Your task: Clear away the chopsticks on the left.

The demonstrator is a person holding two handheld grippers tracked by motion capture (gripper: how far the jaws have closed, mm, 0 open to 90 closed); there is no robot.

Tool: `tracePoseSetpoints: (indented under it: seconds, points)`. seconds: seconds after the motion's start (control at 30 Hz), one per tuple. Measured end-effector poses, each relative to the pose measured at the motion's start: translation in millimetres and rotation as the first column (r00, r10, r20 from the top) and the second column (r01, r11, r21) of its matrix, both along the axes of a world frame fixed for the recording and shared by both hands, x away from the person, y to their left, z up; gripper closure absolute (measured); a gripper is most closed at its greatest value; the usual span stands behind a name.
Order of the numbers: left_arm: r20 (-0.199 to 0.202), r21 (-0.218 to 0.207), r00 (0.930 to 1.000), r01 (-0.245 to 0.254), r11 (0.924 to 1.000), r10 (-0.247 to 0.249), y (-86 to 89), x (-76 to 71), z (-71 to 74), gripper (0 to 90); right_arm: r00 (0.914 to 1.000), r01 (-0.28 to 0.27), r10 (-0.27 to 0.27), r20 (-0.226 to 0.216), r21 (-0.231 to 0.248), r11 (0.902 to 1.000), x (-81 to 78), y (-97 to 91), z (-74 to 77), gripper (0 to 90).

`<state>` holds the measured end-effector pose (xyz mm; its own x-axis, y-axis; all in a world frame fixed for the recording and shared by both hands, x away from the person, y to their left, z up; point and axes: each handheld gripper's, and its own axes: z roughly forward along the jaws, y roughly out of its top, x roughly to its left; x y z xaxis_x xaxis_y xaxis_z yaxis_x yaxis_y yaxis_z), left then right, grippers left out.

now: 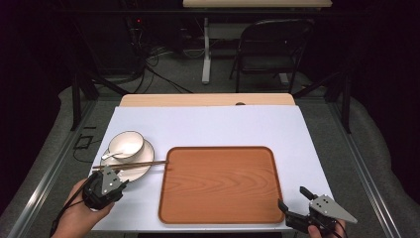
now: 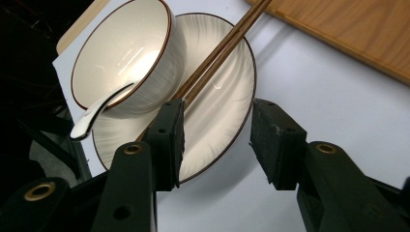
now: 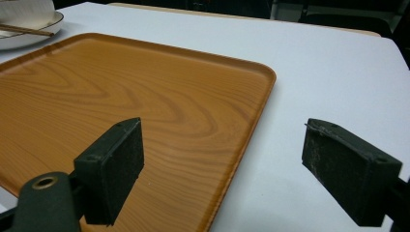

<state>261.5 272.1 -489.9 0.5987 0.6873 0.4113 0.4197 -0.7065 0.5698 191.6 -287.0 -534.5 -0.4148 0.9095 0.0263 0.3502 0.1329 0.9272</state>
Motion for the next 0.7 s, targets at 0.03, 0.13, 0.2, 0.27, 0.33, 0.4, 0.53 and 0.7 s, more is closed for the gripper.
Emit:
tracePoseSetpoints:
  seconds: [0.03,0.13,0.2,0.27,0.33,0.4,0.53,0.7]
  points:
    - [-0.007,0.025,0.9999,0.011,0.9996,-0.011,-0.1,1.7,-0.2,57.8,1.0,0.0,0.0,0.0,0.0,1.0,-0.1,0.0,0.0,14.3]
    - [-0.007,0.06,0.9996,0.029,0.9978,-0.029,-0.4,3.0,0.0,59.8,1.0,0.0,0.0,0.001,0.0,1.0,-0.1,-0.1,0.0,14.3]
    - [-0.008,0.091,0.9986,0.052,0.9945,-0.051,0.0,4.3,0.4,61.1,1.0,0.0,0.0,0.002,0.001,1.0,-0.1,-0.3,0.0,14.3]
    - [-0.001,0.16,0.9967,0.08,0.9839,-0.081,1.3,7.3,-0.1,62.1,1.0,-0.001,0.001,0.0,0.002,1.0,0.2,-0.7,-0.1,14.3]
    - [-0.006,0.193,0.9957,0.092,0.9768,-0.093,2.1,9.4,-0.6,63.0,1.0,0.0,0.0,-0.001,0.004,1.0,0.1,-0.6,-0.1,14.3]
    - [-0.003,0.227,0.9943,0.105,0.9683,-0.107,2.9,11.7,-1.5,64.2,1.0,-0.001,0.001,0.0,0.005,1.0,0.0,-0.5,-0.1,14.3]
    - [-0.016,0.281,0.9922,0.123,0.9518,-0.124,5.7,17.1,-3.3,66.5,1.0,-0.001,0.001,-0.001,0.003,1.0,0.2,-0.7,-0.1,14.3]
    - [-0.051,0.293,0.992,0.125,0.9479,-0.115,14.6,29.9,-14.2,68.4,1.0,-0.001,0.001,-0.001,0.005,1.0,0.1,-0.7,-0.1,14.3]
